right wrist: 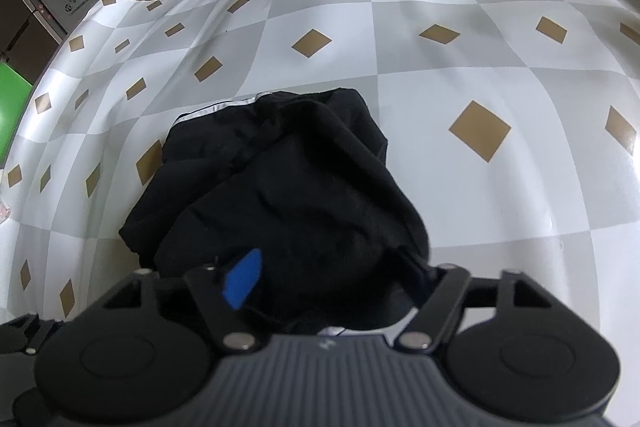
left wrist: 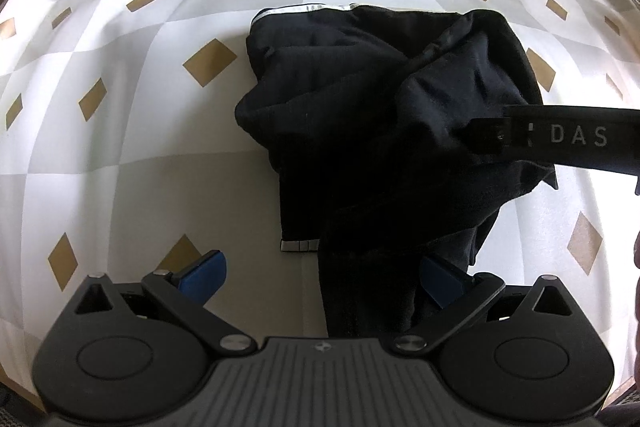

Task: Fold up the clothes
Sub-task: 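Close the right tool on the garment while the left tool closes beside it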

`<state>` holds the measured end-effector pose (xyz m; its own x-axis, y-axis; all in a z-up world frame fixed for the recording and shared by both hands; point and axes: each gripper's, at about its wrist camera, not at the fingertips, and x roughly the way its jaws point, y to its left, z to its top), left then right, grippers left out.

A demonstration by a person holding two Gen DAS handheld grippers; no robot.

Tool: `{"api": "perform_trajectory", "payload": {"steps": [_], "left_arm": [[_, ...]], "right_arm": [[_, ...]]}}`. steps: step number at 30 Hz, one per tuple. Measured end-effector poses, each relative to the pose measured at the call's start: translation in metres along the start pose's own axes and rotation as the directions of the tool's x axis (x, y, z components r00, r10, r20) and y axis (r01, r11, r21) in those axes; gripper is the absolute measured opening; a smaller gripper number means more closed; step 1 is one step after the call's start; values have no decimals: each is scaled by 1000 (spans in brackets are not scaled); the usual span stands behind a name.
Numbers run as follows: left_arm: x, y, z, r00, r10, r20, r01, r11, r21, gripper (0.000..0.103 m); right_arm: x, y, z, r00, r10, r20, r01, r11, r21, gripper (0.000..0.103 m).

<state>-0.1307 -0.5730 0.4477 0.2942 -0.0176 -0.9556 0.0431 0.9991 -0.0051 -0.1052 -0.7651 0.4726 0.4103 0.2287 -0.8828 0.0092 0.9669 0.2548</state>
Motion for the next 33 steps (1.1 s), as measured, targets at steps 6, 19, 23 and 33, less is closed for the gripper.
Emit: {"api": "perform_trajectory", "payload": {"steps": [6,19,23,33], "left_arm": [[6,4,-1,1000,-23,-19,22,999,-28,103],[11,8,-3,998,-63,-7,62,997,-46,74],[14,7,-4,998,-55,-12,54,998,-40,73],[17,-6,-7,999,-51,-18,51,999,-4,63]], "right_arm": [[-1,-8,-1,1000,4,-5,-4,1000,3,30],[-13,-35,-4,999,-51,3,50,998,33,25],[-17,-45,-6,997,-80,-11,80,996,24,26],[-31,-76,-9,999,-52,15,50,990,135,51]]}}
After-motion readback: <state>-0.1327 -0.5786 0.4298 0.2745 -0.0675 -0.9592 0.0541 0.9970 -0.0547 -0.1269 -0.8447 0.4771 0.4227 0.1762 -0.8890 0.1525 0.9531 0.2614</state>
